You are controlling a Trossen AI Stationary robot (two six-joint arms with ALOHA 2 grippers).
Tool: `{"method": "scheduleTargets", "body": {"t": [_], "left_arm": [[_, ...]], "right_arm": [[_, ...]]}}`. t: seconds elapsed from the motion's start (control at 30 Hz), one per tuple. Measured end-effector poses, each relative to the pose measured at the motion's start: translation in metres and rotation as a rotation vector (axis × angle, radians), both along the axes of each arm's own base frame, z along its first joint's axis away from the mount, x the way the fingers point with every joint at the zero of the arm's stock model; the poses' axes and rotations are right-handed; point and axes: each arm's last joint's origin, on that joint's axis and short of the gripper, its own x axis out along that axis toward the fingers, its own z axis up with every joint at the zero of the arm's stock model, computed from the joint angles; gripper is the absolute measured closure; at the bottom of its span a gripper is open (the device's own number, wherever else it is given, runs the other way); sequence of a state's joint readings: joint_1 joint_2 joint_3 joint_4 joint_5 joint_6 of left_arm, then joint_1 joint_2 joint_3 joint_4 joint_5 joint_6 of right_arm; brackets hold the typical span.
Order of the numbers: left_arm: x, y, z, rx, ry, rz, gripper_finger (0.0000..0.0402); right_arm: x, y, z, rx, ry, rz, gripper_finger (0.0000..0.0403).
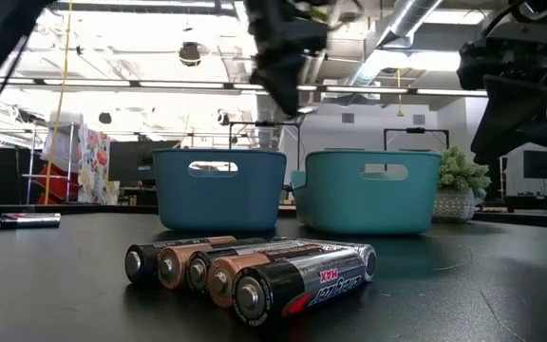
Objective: Sort batteries
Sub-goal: Put the white battery into the green bin
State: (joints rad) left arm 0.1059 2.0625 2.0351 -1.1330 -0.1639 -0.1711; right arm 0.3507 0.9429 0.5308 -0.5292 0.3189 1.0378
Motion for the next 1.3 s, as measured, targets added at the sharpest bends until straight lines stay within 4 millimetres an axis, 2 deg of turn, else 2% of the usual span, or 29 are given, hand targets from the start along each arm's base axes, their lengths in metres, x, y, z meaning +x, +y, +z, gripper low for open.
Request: {"method": "scheduleTargets", "body": {"t": [0.13, 0.27, 0.43, 0.53, 0.63, 0.93, 1.1, 1.3], "left_arm": [[0.038, -0.001, -0.022, -0.023, 0.001, -0.047, 0.0363], [0.063, -0.014, -0.057, -0.067, 0.058, -0.115, 0.0363], [0.078, -0.024, -0.101, -0.083, 0.142, -0.137, 0.0363], [0.08, -0.024, -0.114, -0.095, 0.165, -0.122, 0.0363], [0.082, -0.024, -0.116, -0.099, 0.146, -0.107, 0.0354], [0.083, -0.024, -0.119, -0.105, 0.136, -0.085, 0.0283], [0.083, -0.022, -0.123, -0.104, 0.144, -0.089, 0.0275], [0.081, -0.022, -0.117, -0.111, 0.156, -0.068, 0.0273]], "right_arm": [[0.001, 0.001, -0.002, -0.003, 0.013, 0.002, 0.0276], [0.001, 0.001, -0.002, 0.003, 0.015, 0.009, 0.0276], [0.001, 0.001, -0.002, 0.007, 0.021, 0.033, 0.0276], [0.001, 0.002, -0.002, 0.006, 0.025, 0.044, 0.0276], [0.001, 0.002, -0.002, -0.003, 0.026, 0.056, 0.0276], [0.001, 0.002, -0.002, -0.021, 0.028, 0.078, 0.0276], [0.001, 0.002, -0.002, -0.025, 0.029, 0.083, 0.0276], [0.001, 0.002, -0.002, -0.028, 0.029, 0.086, 0.0276]]}}
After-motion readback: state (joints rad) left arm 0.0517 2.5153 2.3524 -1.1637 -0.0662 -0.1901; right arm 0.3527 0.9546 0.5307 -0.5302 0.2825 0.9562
